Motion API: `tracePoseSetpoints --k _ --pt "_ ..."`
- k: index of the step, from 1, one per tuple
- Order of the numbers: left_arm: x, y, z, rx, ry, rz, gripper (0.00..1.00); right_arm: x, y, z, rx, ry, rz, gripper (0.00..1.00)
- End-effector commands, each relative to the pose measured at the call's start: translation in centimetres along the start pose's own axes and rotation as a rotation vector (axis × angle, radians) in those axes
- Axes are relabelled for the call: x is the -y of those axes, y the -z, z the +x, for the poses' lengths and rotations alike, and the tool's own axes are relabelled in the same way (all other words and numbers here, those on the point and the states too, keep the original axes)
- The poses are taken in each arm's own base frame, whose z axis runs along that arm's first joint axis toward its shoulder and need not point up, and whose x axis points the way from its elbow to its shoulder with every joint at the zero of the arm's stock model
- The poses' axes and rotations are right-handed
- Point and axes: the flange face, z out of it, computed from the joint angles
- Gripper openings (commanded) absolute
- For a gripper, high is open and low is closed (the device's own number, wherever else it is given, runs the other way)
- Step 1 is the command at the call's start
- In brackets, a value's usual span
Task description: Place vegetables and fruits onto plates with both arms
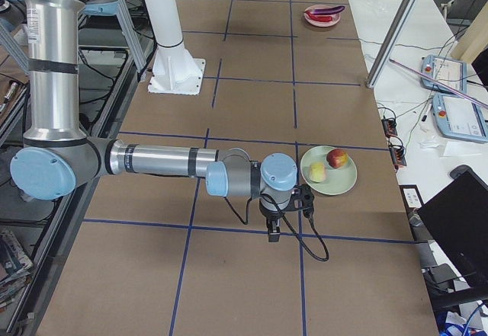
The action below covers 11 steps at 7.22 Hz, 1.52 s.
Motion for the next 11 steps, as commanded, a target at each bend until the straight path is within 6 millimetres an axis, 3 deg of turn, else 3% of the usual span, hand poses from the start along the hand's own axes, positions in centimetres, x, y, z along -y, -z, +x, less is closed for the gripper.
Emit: tracePoseSetpoints --k 1,3,5,7,8,11 --pt "-3.1 -1.5 -1.7 -0.001 0.036 -0.029 1.00 -0.3 -0.1 0.2 -0.005 -0.004 -0.003 1.00" --pt "-4.5 -1.3 -1.4 -0.004 0.031 -0.022 1.00 -0.4 -0.2 0.3 -0.008 -0.004 -0.003 1.00" --pt "-4.4 -0.5 -0.9 0.012 0.030 -0.008 1.00 -0.9 -0.5 0.5 -0.011 -0.005 -0.006 1.00" --pt "-3.0 0.4 -0.1 0.024 -0.021 0.013 1.00 -1.2 -0.4 0.4 -0.010 -0.003 -0.004 1.00" --pt "-3.2 0.3 -0.2 0.024 -0.089 0.007 1.00 -1.1 -0.2 0.3 -0.010 0.001 -0.001 1.00" --pt "-3.5 -0.6 -1.0 0.016 -0.074 -0.010 1.00 -1.2 0.8 -0.5 -0.005 -0.019 -0.013 1.00"
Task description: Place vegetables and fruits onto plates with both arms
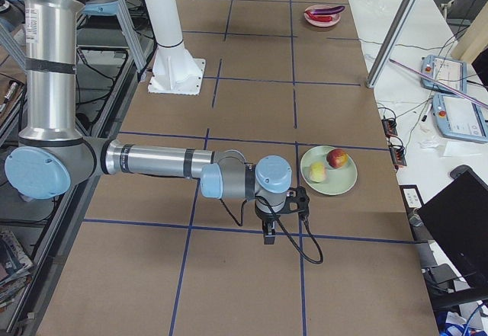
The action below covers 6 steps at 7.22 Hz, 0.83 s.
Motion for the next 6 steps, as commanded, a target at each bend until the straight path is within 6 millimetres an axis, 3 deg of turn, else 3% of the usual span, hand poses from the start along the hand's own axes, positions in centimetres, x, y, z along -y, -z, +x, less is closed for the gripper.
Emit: tracePoseSetpoints --k 1,6 --pt "-0.16 -0.17 -0.12 -0.001 -0.002 -0.002 1.00 -0.20 0.18 -0.11 0.004 -0.021 -0.019 1.00" --pt "-0.21 0.13 0.12 0.003 -0.012 0.003 1.00 -0.16 -0.01 -0.04 0.005 -0.019 -0.016 1.00"
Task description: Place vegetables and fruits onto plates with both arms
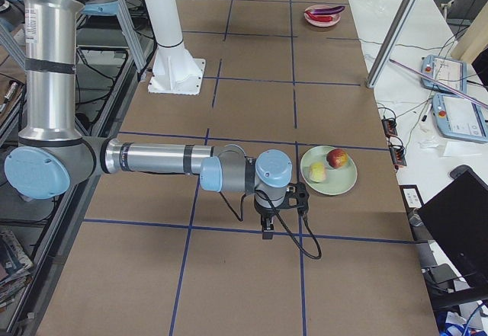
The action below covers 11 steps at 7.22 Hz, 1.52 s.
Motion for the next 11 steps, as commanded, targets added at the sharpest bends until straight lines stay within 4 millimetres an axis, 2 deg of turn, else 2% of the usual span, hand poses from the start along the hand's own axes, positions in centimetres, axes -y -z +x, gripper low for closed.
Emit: tracePoseSetpoints --k 1,6,8,11 --pt "0.0 0.0 0.0 0.000 -0.001 0.001 1.00 0.0 -0.1 0.1 0.000 -0.001 -0.001 1.00" --pt "0.3 0.5 0.4 0.002 -0.007 0.011 1.00 0.2 0.0 -0.2 0.007 0.013 0.001 1.00" --pt "-0.5 -0.5 -0.4 -0.001 0.016 -0.013 1.00 0.3 -0.1 -0.3 0.007 0.019 -0.003 1.00" --pt "-0.1 -0.5 -0.1 -0.006 0.008 -0.011 1.00 0.4 -0.7 -0.8 0.004 0.032 -0.014 1.00"
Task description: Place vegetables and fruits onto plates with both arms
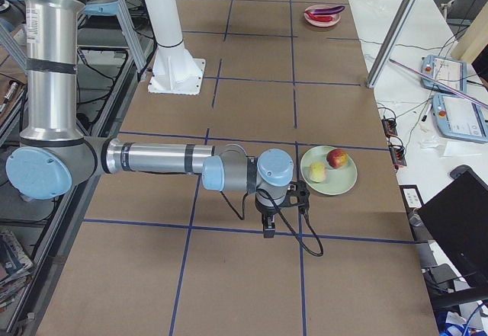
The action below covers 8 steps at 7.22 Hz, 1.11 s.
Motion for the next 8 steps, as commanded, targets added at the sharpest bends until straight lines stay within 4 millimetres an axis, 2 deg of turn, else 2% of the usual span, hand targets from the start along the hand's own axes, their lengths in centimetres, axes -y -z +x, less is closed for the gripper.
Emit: tracePoseSetpoints --k 1,4,8 --pt "0.25 0.51 0.58 -0.003 -0.014 0.012 1.00 0.07 -0.26 -0.23 -0.001 0.007 -0.004 1.00" --pt "0.70 1.09 1.02 0.001 -0.024 0.023 1.00 -0.24 -0.79 -0.05 -0.005 0.002 -0.015 1.00" --pt "0.23 0.45 0.56 -0.007 -0.014 0.010 1.00 -0.15 -0.56 -0.28 -0.005 0.016 -0.009 1.00"
